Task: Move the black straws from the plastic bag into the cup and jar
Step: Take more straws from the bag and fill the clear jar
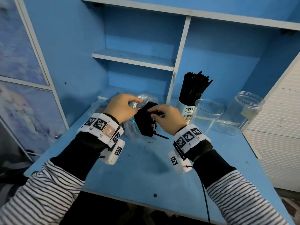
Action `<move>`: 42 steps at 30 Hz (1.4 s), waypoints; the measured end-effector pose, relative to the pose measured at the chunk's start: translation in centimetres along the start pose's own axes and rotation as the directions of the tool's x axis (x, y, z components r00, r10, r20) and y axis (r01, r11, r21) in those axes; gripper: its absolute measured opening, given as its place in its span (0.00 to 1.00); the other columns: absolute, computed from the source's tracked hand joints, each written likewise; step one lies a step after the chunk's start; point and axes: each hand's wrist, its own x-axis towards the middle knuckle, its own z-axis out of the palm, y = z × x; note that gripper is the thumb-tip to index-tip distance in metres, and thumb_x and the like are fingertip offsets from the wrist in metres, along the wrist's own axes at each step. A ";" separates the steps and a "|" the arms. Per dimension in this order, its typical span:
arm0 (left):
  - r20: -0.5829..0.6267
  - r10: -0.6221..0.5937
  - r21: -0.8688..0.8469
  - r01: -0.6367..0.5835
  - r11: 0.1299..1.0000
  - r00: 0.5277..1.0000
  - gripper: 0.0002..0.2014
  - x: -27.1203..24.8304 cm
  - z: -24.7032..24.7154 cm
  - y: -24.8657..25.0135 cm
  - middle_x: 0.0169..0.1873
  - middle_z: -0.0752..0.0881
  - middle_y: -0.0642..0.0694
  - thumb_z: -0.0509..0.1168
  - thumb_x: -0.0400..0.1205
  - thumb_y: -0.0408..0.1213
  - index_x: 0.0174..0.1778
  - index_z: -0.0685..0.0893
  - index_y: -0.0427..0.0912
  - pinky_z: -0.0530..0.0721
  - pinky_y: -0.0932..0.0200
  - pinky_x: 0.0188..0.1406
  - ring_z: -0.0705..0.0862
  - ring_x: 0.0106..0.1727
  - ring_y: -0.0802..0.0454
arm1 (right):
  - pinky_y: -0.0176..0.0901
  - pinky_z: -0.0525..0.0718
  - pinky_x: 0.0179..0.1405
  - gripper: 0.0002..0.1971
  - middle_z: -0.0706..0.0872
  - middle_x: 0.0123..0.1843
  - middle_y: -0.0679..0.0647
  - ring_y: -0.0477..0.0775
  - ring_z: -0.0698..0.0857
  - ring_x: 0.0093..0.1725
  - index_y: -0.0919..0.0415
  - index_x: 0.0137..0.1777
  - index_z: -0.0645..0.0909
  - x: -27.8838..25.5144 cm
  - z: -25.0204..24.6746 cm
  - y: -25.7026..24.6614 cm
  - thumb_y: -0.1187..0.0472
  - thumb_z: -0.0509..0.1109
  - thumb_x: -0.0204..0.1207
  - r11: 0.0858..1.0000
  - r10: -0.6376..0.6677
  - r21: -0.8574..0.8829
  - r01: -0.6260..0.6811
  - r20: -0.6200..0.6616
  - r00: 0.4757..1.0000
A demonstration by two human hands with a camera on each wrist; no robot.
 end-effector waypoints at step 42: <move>-0.009 -0.004 -0.214 0.002 0.977 1.000 0.21 0.0 -2.2 -2.4 0.66 0.84 0.54 0.71 0.77 0.26 0.59 0.88 0.56 0.78 0.55 0.70 0.81 0.66 0.55 | 0.35 0.75 0.68 0.16 0.89 0.61 0.51 0.50 0.84 0.62 0.53 0.63 0.86 3.2 3.0 -1.7 0.63 0.73 0.76 0.996 -0.087 -0.022 0.088 0.041 0.995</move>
